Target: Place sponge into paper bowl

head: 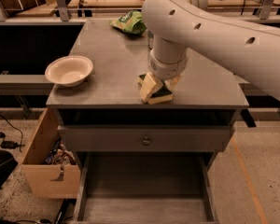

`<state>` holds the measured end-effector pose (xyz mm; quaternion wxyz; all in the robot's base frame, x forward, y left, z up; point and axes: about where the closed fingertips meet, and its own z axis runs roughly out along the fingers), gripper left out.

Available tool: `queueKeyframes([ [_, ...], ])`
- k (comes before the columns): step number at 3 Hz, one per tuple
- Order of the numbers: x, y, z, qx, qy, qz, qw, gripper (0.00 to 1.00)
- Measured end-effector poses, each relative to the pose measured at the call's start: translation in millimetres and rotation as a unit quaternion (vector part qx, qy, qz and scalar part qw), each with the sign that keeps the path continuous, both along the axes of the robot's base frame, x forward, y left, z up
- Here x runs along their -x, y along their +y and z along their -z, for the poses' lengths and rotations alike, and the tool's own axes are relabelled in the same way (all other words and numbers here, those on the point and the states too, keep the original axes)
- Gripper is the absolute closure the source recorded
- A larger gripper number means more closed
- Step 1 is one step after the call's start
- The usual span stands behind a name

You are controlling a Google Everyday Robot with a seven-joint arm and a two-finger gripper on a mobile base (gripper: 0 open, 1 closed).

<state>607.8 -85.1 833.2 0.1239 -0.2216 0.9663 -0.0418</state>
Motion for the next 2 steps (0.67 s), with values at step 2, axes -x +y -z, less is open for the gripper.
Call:
queueKeyframes([
  [2,7,-21,-52,-0.003,-0.043,-0.037,0.9984,1.0],
])
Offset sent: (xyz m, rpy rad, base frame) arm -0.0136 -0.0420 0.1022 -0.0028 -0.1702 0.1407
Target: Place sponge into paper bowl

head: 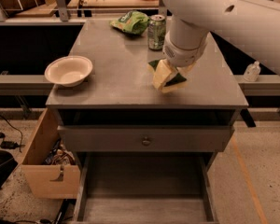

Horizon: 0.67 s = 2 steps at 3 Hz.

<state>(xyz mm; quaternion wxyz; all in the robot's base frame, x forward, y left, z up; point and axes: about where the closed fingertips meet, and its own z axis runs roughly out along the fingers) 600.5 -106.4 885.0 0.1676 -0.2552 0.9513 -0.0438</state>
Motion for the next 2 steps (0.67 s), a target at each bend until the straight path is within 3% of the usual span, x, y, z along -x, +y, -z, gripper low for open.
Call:
queueKeyframes([
  [1,4,-1,-39,0.012,-0.035,-0.039,0.9985,1.0],
  [2,7,18,-70,0.048,-0.063,-0.096,0.9922,1.0],
])
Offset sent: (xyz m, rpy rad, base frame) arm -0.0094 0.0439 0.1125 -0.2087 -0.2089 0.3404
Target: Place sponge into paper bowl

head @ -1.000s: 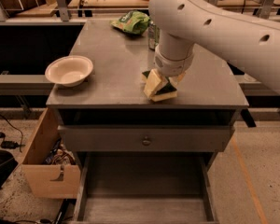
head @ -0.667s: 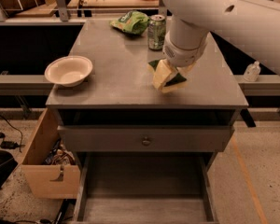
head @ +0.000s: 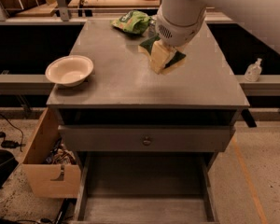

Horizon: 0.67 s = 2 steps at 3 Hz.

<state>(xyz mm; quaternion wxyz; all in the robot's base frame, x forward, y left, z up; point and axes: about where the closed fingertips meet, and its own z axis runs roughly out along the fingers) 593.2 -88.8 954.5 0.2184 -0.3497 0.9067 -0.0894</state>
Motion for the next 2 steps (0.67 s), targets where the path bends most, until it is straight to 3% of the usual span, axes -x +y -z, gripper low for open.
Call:
queueKeyframes([
  [1,2,27,-30,0.04,-0.034,-0.055,0.9971,1.0],
  [2,3,57,-55,0.065,-0.063,-0.1,0.9909,1.0],
])
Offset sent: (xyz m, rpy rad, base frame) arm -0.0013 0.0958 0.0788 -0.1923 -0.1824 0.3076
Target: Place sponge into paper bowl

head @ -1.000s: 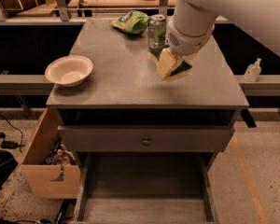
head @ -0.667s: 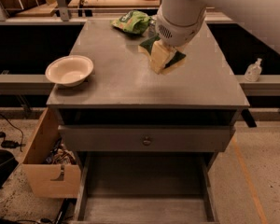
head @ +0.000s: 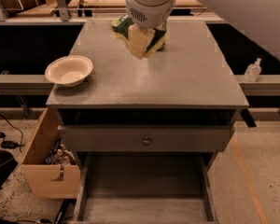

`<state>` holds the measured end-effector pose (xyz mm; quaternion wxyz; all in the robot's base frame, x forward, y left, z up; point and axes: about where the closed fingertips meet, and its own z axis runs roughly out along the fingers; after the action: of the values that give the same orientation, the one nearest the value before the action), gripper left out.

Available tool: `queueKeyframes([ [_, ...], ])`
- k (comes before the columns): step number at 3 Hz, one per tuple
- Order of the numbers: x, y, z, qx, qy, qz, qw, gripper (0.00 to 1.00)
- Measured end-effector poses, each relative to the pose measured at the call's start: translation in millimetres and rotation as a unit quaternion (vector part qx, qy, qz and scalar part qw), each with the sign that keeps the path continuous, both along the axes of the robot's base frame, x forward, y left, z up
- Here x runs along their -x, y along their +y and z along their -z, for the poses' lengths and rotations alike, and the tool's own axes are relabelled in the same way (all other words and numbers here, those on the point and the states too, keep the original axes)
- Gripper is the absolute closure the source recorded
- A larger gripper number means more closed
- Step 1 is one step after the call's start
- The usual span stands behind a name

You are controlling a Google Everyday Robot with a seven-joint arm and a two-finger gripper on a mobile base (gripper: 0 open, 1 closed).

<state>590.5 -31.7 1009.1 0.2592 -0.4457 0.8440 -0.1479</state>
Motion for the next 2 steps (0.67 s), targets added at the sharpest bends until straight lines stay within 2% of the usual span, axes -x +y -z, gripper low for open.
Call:
queueKeyframes([
  [1,-4.0,33.9,-16.4,0.01,-0.014,-0.039,0.9991,1.0],
  [2,-4.0,33.9,-16.4,0.01,-0.014,-0.039,0.9991,1.0],
])
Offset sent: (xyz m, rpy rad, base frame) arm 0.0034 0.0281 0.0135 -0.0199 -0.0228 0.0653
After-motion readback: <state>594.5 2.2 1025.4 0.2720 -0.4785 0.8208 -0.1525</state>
